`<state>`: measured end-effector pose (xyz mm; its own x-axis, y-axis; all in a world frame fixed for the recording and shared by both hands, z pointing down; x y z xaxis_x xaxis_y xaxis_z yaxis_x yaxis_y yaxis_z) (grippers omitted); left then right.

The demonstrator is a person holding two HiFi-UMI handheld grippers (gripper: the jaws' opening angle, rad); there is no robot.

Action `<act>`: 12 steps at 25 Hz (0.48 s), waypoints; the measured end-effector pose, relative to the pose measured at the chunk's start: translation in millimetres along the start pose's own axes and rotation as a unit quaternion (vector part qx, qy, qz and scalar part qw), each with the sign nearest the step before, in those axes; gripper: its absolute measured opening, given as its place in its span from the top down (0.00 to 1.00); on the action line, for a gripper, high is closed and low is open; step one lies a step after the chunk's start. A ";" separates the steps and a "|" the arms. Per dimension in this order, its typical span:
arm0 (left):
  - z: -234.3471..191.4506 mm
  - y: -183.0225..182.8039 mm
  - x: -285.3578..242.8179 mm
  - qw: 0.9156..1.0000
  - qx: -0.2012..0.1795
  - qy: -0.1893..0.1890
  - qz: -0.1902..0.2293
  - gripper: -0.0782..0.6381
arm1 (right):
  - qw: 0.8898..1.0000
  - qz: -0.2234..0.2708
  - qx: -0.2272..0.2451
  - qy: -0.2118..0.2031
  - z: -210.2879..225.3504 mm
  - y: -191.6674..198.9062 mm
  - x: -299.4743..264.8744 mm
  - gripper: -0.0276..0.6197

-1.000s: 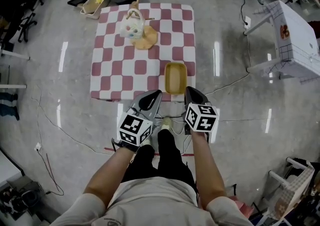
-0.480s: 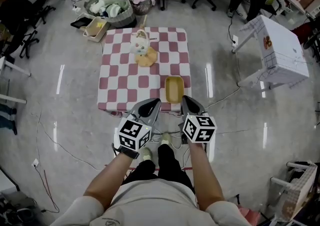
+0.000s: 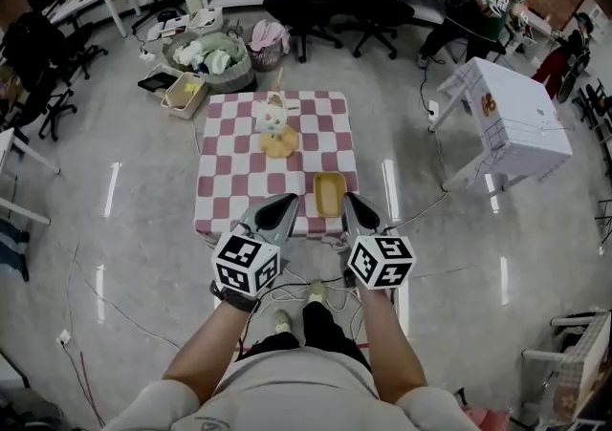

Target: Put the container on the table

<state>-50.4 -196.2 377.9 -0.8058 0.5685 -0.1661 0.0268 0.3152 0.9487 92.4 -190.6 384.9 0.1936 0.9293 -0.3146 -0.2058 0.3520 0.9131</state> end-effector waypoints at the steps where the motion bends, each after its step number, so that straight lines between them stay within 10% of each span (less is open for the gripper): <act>1: 2.9 -7.8 4.1 1.000 -0.004 0.001 0.006 0.88 | 1.000 0.008 0.001 -0.001 -3.8 -6.8 4.7 0.94; 12: 22.0 -56.3 41.7 0.998 -0.030 0.002 0.053 0.88 | 0.997 0.069 0.025 -0.012 -37.8 -55.5 41.0 0.94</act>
<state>-72.5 -173.5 311.7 -0.8023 0.5935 -0.0641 0.0758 0.2078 0.9752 75.5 -167.8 311.6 0.1894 0.9653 -0.1801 -0.1845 0.2151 0.9590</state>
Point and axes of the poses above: the fingertips, and each gripper's own axes: x backward along the fingers, z to its right, y out of its underside, the point moved 3 cm from there along x, backward along the fingers, and after that the axes turned 9 degrees about y, right-handed, at the moved point
